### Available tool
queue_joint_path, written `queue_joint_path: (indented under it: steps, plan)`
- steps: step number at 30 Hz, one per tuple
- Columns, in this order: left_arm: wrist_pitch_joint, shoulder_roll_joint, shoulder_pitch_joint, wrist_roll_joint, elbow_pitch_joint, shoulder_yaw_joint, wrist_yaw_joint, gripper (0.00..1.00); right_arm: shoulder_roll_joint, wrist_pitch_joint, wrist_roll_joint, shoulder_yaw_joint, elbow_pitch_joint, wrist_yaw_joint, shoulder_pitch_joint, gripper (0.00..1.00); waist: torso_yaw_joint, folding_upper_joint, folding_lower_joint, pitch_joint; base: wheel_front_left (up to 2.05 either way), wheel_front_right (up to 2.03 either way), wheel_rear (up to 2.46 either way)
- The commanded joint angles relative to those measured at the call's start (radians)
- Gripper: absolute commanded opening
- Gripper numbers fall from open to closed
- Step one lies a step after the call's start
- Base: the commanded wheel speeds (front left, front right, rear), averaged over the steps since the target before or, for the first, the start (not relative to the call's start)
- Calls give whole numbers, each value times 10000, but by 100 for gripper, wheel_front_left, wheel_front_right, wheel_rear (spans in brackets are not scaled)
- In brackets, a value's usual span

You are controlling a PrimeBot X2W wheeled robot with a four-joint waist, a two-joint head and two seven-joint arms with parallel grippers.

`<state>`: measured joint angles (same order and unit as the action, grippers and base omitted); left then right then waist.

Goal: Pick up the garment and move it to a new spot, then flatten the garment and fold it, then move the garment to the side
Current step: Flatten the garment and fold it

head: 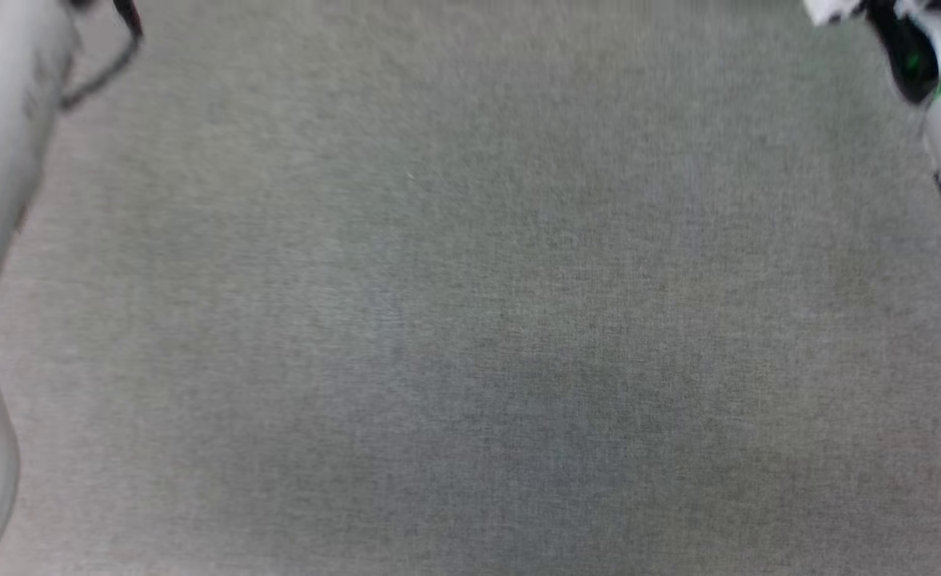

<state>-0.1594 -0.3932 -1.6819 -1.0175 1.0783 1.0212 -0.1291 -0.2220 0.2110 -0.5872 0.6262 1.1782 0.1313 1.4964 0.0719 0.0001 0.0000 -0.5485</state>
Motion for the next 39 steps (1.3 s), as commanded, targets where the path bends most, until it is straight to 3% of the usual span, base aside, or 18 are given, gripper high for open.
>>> queue_joint_path:
  steps: [1,6,16,19,23,28,32,33,39]
  plan:
    - [8,-154,583,-159,-301,188,-18,0,-193,-61,-259,222,-262,-7,-558,0,467,-1,0,1252,0,0,0]
    - [218,-529,2007,-653,-1350,763,-9,0,-839,-312,-1040,919,-1301,-7,-1929,0,711,-1,0,2128,0,0,0]
    - [513,-1546,4702,-1255,-3555,1774,1,0,-3032,-105,-2293,2182,-4085,-9,-5115,0,983,-1,0,3513,0,0,0]
    - [455,-1942,5620,-1433,-4376,1874,310,0,-3713,133,-2458,2361,-5013,-9,-6184,0,982,-1,0,3789,0,0,0]
    - [278,-2710,6893,-1645,-5903,1925,1075,0,-4515,423,-2147,2257,-6242,-9,-7562,0,940,-1,0,3968,0,0,0]
    - [129,-3913,8474,-1854,-8213,2057,2380,0,-5055,543,-1481,1241,-7589,-7,-9396,0,878,-1,0,4022,0,0,0]
    - [87,-4678,9593,-1930,-9953,2194,3422,0,-5068,549,-837,-87,-8713,-7,-11186,0,906,-1,0,3978,0,0,0]
    - [87,-4678,9593,-1930,-9953,2194,3422,0,-5068,549,-837,-87,-8713,-7,-11186,0,906,-1,0,3978,0,0,0]
    - [-96,-5256,11006,-2303,-11723,2308,4648,0,-4792,551,116,-1693,-9968,-9,-13545,0,924,-1,0,3774,0,0,0]
